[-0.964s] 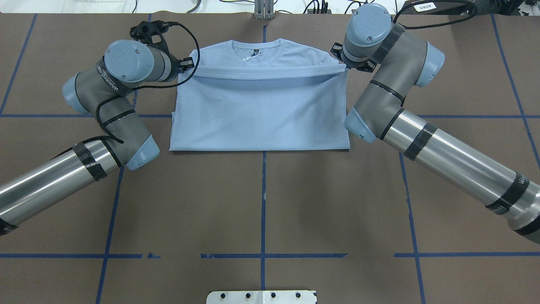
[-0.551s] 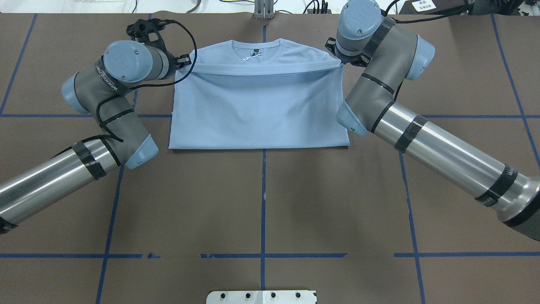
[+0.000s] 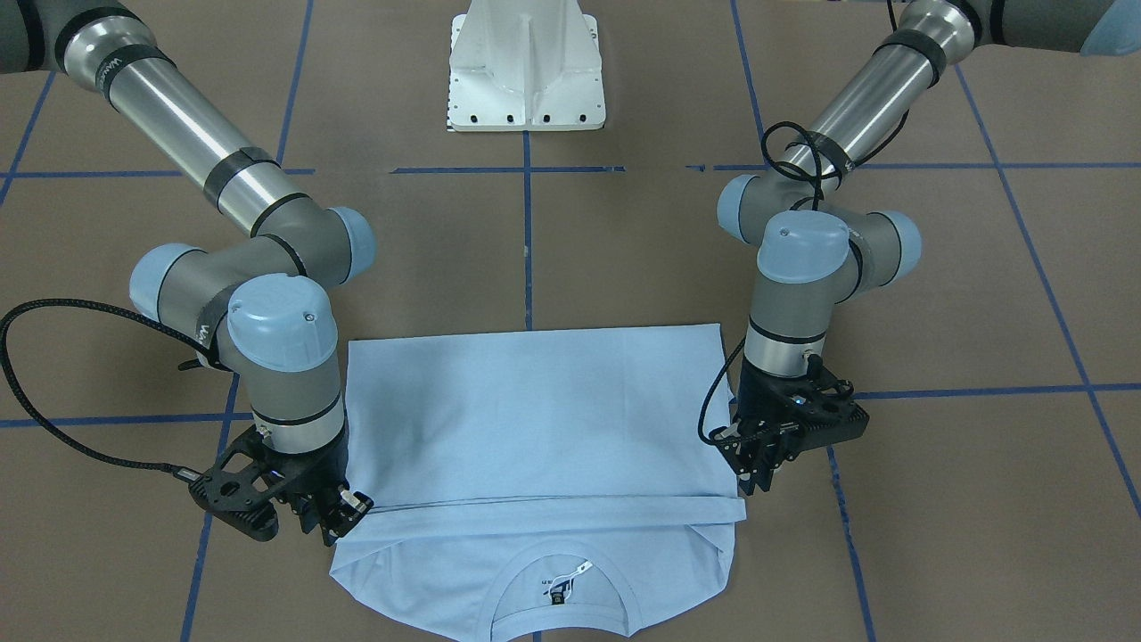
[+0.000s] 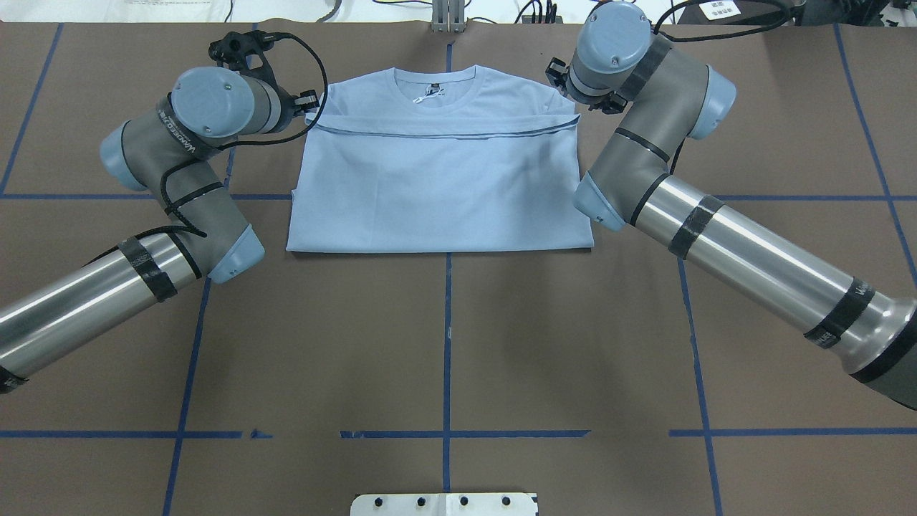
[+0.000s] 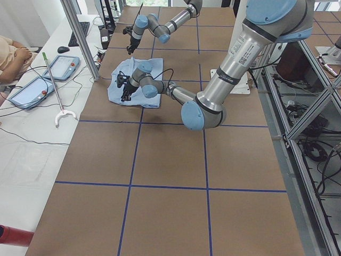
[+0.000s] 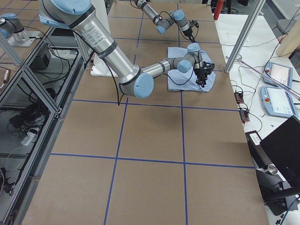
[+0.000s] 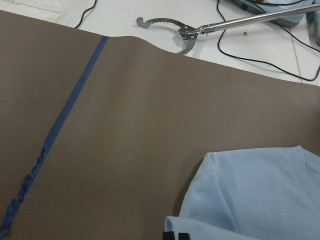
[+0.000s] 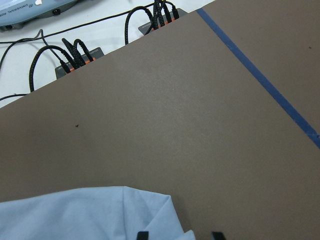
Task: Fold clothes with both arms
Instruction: 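Release the hem with both grippers and raise them, then lower the right gripper to the folded shirt's corner nearest it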
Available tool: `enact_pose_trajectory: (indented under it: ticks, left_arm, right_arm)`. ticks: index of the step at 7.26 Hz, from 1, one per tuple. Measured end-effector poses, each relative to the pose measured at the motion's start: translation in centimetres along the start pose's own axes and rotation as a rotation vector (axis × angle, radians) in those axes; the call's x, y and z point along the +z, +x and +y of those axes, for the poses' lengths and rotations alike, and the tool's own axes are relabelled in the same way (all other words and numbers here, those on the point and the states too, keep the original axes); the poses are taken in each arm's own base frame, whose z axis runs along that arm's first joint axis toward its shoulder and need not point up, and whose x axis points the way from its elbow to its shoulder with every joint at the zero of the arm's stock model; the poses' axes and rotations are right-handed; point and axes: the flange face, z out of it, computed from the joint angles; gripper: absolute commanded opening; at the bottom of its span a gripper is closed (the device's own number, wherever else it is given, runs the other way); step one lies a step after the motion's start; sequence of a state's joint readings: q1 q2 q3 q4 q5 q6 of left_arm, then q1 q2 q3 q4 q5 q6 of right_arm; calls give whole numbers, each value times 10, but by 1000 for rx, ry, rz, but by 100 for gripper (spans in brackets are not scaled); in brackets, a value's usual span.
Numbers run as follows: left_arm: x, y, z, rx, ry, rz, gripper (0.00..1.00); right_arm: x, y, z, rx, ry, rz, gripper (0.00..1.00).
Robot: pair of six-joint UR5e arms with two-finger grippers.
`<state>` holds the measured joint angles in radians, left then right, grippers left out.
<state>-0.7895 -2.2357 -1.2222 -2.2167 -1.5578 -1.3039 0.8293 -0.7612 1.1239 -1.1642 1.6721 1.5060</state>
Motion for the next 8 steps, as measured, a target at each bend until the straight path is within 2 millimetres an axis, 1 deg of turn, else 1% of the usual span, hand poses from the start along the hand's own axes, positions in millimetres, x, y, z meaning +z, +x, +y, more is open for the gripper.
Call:
enact_pose_trajectory:
  ticks: [1, 2, 3, 4, 5, 6, 7, 8]
  left_arm:
    - [-2, -2, -2, -2, 1, 3, 33]
    - [-12, 2, -4, -4, 0, 23, 34]
    - [-23, 6, -4, -6, -11, 49, 34]
    - [-30, 5, -1, -8, -32, 65, 35]
    - [-33, 3, 1, -9, -44, 72, 35]
    - [-34, 1, 2, -10, -48, 73, 35]
    - [-34, 1, 3, -10, -49, 73, 35]
    - [-34, 1, 3, -11, -49, 73, 35]
  right_arm:
    - [-15, 12, 6, 1, -19, -31, 82]
    - [-31, 44, 25, 5, -49, -65, 86]
    - [-47, 78, 55, 31, -81, -92, 87]
    - [-59, 104, 88, 82, -104, -104, 87]
    - [-64, 118, 121, 130, -104, -105, 87]
    - [-63, 123, 145, 157, -96, -103, 87]
    - [-60, 126, 161, 164, -97, -98, 87]
    - [-56, 128, 172, 164, -99, -91, 87]
